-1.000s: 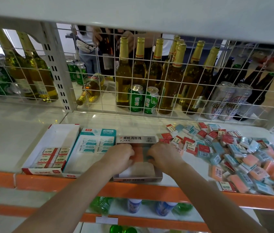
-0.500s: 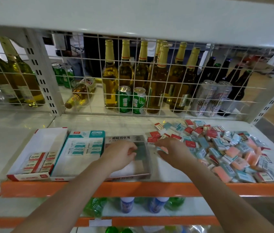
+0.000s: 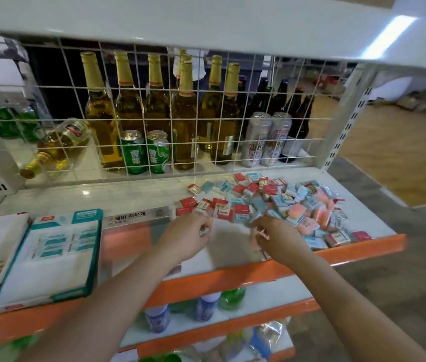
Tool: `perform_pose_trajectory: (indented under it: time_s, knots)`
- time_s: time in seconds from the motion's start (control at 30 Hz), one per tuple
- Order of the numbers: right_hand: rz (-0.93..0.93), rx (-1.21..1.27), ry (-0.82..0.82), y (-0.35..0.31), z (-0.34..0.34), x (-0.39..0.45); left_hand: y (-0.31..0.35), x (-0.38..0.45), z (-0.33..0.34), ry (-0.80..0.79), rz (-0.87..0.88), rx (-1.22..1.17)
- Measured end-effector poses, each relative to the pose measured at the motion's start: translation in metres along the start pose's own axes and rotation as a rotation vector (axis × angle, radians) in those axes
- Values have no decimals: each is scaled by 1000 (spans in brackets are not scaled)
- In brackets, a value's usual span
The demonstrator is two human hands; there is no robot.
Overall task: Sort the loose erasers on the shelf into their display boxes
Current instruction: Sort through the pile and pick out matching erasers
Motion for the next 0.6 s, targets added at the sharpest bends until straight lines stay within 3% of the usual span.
perform_pose_trajectory:
  time_s: [0.37,0.6]
  knots:
    - [96,53,55,26,-1,12,-8,14,9,-49,-8,101]
    - [122,108,82,25,-4,25,-11,18,15,-143,84,198]
Point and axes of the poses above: each hand's wrist, its own x-axis towards the middle knuckle, its own z-axis out of the palm, y = z × x, the point moved 4 cm from there along x, towards the middle knuckle, and after that the axes turned 11 degrees about y, right-handed, at the moved point
